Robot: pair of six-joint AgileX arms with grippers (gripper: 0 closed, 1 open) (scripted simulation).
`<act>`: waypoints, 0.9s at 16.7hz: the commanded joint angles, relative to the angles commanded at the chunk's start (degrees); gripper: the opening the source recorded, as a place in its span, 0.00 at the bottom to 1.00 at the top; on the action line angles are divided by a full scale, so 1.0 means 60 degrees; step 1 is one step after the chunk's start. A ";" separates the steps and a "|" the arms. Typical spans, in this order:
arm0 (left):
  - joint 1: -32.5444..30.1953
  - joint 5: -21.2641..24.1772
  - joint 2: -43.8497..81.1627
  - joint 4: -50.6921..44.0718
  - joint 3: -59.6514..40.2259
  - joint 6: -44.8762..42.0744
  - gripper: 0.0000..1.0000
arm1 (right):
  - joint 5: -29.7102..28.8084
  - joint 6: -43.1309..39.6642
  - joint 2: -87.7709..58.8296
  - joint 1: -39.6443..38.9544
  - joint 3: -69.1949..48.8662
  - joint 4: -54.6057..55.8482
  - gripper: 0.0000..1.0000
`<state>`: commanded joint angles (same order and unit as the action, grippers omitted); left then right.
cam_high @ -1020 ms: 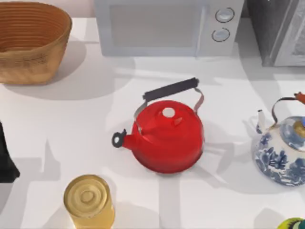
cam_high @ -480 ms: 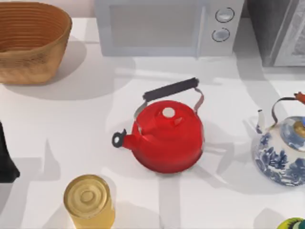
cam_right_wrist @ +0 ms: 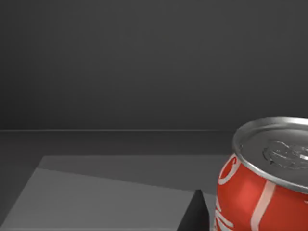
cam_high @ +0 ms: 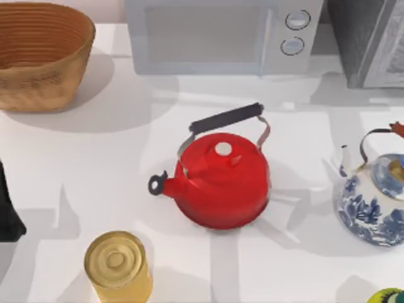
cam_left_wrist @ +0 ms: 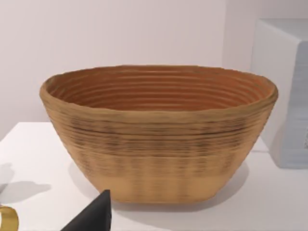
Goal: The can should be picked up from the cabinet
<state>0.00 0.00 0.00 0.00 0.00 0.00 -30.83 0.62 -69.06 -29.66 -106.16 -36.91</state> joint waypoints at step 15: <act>0.0000 0.0000 0.0000 0.0000 0.0000 0.0000 1.00 | 0.1700 -0.0024 0.3638 0.1571 0.6013 0.1950 0.00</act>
<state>0.00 0.00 0.00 0.00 0.00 0.00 -20.63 0.47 -47.24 -20.24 -70.08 -25.21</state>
